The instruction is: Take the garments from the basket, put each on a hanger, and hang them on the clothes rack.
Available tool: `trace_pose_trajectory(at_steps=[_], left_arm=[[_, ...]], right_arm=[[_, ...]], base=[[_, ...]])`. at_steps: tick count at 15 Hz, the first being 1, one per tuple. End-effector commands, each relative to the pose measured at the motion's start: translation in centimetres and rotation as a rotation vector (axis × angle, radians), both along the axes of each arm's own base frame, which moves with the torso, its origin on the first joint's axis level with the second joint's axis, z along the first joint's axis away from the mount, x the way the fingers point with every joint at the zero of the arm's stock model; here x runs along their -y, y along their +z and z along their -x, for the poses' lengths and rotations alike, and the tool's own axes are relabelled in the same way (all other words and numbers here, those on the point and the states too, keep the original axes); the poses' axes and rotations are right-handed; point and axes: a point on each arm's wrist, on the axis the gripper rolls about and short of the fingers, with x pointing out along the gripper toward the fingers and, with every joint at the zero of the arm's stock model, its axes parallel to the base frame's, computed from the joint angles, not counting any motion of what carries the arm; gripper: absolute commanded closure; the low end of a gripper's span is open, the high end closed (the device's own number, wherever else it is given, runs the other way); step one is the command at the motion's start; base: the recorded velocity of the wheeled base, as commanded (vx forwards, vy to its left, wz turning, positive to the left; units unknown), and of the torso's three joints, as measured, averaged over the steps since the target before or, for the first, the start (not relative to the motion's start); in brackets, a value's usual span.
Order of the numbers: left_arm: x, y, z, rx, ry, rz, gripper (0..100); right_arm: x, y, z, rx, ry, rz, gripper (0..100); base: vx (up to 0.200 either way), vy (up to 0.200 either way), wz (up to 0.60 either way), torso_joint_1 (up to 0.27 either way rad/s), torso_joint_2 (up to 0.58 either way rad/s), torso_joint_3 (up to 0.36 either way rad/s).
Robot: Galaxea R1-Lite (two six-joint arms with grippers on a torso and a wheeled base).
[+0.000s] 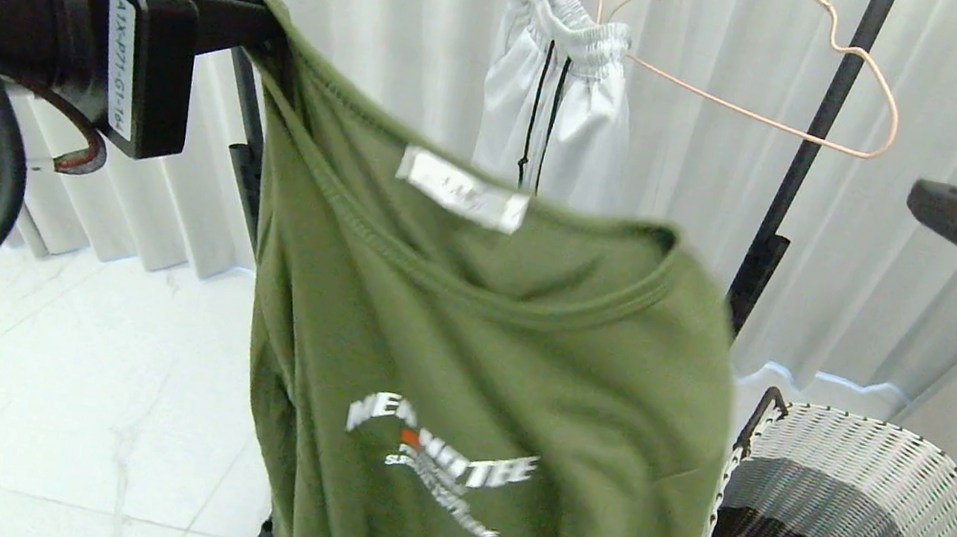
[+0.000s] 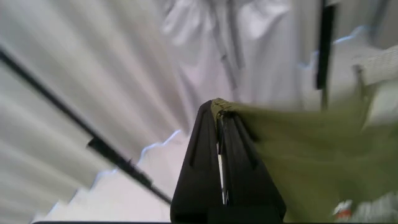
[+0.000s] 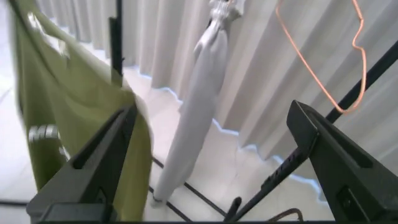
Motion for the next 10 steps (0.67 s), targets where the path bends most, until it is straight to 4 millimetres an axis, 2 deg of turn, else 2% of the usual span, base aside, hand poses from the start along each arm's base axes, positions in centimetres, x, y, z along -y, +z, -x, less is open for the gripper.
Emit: trace_pose_trajectory(at_steps=[1,4,6,10], left_arm=[[-0.4,-0.2,-0.2,-0.004,0.021,-0.004,100],[-0.4,-0.1,-0.1,0.002,0.022,-0.003,100],[-0.8,0.3,0.3,0.017,0.022,0.005,100],[-1.3,0.3,0.8,0.024,0.039,0.011,100]], right_arm=[[1.8,-0.4,1.0,0.022,-0.001,-0.005,0],[3.2,-1.5,0.1,-0.001,-0.133,0.052,0],[4.9,-2.4,-1.1,-0.053,-0.307,0.195,0],[6.8,-3.8,-2.9,-0.101,-0.516,0.314,0]], base=[[0.0,0.0,0.0,0.0,0.0,0.0],[0.0,0.0,0.0,0.0,0.0,0.0],[0.0,0.0,0.0,0.0,0.0,0.0],[0.0,0.0,0.0,0.0,0.0,0.0]])
